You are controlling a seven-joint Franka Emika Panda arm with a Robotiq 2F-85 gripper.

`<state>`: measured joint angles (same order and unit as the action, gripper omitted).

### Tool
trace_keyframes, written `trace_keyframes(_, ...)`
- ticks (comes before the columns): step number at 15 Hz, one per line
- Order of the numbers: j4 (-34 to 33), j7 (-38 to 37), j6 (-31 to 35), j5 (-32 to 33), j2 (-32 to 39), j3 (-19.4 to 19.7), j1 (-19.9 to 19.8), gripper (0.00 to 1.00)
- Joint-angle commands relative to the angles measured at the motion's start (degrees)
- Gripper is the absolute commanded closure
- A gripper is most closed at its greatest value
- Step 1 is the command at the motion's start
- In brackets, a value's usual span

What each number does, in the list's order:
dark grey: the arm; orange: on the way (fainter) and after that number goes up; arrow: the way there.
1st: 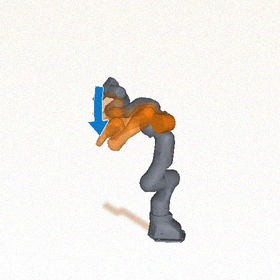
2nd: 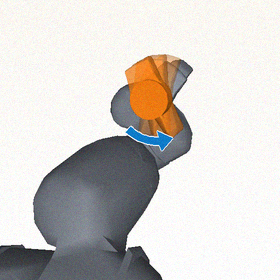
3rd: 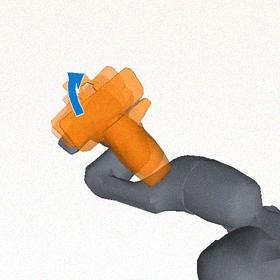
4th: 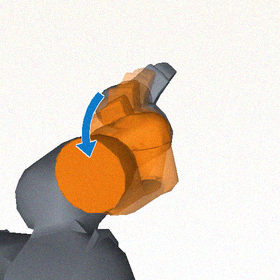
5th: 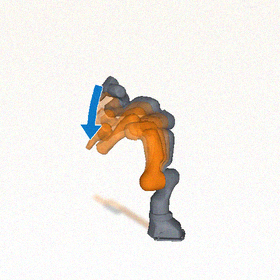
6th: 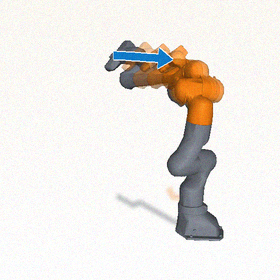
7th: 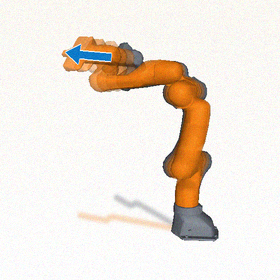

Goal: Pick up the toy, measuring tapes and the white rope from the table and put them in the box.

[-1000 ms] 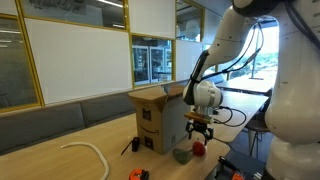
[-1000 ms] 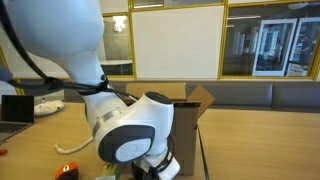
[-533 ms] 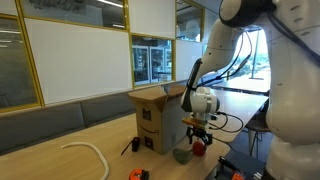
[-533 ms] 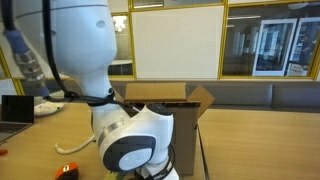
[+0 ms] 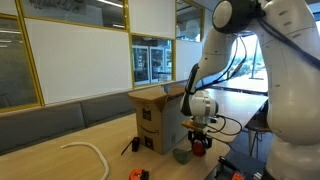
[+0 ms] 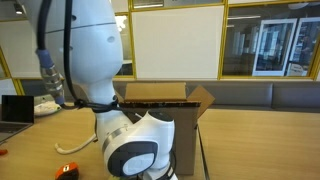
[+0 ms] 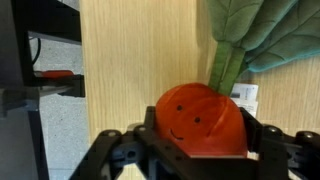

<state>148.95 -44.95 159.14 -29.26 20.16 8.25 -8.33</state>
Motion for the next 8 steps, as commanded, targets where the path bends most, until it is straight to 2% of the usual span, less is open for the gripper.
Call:
trace_keyframes(1, -1.07, -1.49, 0.88, 0.97, 1.07, 1.16, 1.23, 0.51)
trace_keyframes(4, -0.13, -1.17, -0.26, 1.69, -1.40, 1.52, 1.40, 0.72)
trace_keyframes(6, 2.20, -2.68, 0.04, 4.50, -5.33, 3.60, 2.88, 0.85)
trace_keyframes(8, 5.49, -6.22, 0.60, 9.89, -10.55, 7.30, 5.39, 0.88)
